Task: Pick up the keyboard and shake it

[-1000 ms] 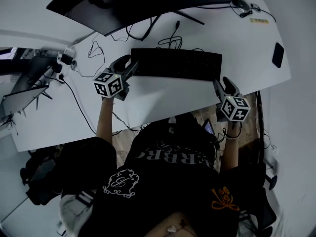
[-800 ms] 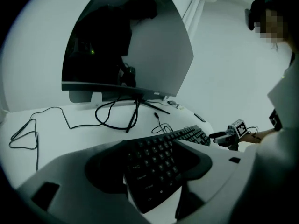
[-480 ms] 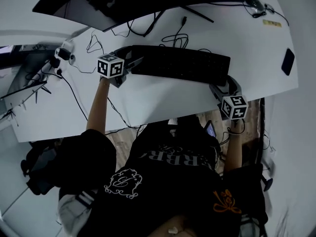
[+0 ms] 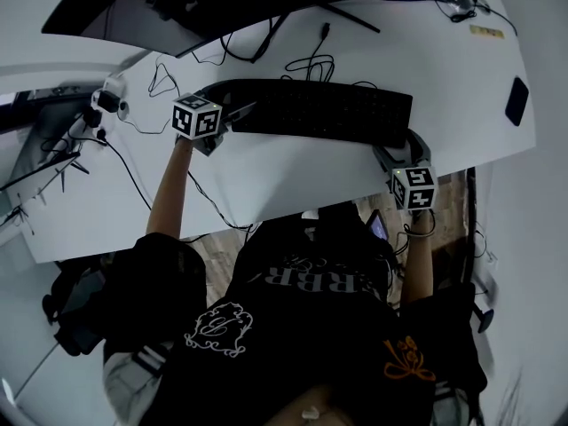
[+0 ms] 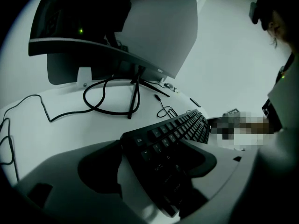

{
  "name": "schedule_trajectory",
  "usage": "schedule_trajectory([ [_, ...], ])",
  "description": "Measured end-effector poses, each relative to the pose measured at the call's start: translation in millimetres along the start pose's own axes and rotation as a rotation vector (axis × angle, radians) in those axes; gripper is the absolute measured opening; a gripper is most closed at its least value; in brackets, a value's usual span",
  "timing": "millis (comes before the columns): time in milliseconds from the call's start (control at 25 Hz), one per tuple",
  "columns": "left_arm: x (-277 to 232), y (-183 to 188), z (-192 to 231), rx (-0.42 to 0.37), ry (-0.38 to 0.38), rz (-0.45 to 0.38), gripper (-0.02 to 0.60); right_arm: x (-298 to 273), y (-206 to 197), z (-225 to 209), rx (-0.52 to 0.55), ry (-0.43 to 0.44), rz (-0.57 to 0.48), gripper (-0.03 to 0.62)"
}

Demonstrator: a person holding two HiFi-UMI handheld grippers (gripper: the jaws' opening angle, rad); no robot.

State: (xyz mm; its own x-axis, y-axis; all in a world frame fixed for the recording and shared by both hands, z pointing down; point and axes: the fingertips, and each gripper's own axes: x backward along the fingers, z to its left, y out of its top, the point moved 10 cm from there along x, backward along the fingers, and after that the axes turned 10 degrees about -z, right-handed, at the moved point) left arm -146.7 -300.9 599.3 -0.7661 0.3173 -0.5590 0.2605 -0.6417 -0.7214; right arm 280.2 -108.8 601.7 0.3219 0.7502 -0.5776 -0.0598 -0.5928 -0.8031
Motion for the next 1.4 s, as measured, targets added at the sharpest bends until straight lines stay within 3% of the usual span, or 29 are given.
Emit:
schedule_trajectory([
  [240, 1.4, -0.2, 2.0, 0.025, -0.004, -0.008, 0.376, 3.2, -1.7, -1.9, -0.006, 0.043, -0.002, 0.406],
  [440, 0.8, 0.5, 2.4, 0.065, 0.025, -0.024, 0.374, 0.1, -0.7, 2.1, 0.021, 0.006, 0.009, 0.410],
  [560, 2.3, 0.7, 2.2, 0.135, 0.060, -0.092, 0.347, 0.1, -1.1, 1.4, 0.013, 0.010, 0.007, 0.407],
  [800, 18.9, 11.5, -4.8, 0.163, 0.041, -0.243, 0.283, 2.0, -1.4, -2.7, -0.035, 0.014, -0.017, 0.403],
  [1000, 32.7, 25.1, -13.4, 0.177, -0.030, -0.357, 0.228, 8.2, -1.7, -12.4, -0.189, -0.018, -0.128, 0.397],
  [1200, 47.9, 32.8, -17.7, 0.305, -0.202, -0.511, 0.153, 12.3, -2.3, -18.4, -0.257, -0.030, -0.172, 0.397],
  [1400, 51.5, 40.8, -18.9, 0.351, -0.322, -0.504, 0.153, 13.8, -2.5, -20.2, -0.265, -0.022, -0.170, 0.397],
])
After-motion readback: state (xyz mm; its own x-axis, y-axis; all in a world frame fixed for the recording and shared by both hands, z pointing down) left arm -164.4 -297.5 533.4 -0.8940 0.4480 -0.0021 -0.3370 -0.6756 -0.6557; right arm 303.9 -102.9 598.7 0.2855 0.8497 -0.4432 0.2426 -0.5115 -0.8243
